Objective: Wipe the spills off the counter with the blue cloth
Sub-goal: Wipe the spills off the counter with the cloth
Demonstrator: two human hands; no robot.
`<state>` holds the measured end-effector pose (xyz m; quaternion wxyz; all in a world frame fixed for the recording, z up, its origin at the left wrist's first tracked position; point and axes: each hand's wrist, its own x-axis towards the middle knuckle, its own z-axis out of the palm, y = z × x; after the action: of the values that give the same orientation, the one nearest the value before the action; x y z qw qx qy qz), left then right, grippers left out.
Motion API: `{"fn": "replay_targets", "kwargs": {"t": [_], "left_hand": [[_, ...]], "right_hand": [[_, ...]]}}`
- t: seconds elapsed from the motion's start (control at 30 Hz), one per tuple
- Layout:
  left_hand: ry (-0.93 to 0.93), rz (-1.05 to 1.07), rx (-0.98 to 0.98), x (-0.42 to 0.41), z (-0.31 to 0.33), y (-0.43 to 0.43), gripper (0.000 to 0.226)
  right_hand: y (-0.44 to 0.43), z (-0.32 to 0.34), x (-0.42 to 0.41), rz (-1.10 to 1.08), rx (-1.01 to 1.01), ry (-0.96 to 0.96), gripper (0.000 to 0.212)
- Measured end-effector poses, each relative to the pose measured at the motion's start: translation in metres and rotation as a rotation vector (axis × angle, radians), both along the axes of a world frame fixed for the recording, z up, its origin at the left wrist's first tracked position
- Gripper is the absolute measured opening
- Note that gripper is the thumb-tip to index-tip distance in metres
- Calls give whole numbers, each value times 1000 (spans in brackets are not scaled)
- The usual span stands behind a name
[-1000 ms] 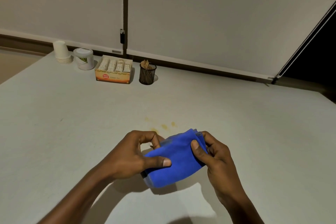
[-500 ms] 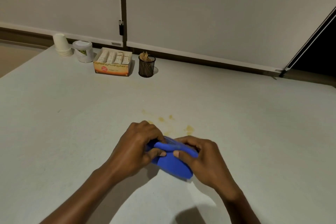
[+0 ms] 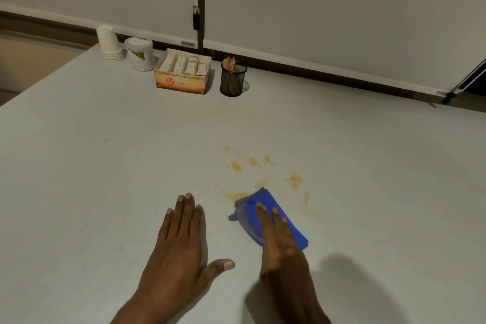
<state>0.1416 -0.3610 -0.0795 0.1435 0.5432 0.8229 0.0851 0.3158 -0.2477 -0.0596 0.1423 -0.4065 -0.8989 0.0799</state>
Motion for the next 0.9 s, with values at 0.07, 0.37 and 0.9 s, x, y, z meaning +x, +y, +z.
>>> {"fn": "replay_targets", "kwargs": {"t": [0.07,0.37,0.9], "left_hand": [[9,49,-4,1,-5,-2,143],[-58,112,42,-4,-8,-17,138],[-68,158,72,-31,-2,-32,140]], "right_hand": [[-1,-8,-15,203,148,-62,69],[63,2,-13,-39,-120,-87,84],[45,23,-51,75,-118,-113,72]]}}
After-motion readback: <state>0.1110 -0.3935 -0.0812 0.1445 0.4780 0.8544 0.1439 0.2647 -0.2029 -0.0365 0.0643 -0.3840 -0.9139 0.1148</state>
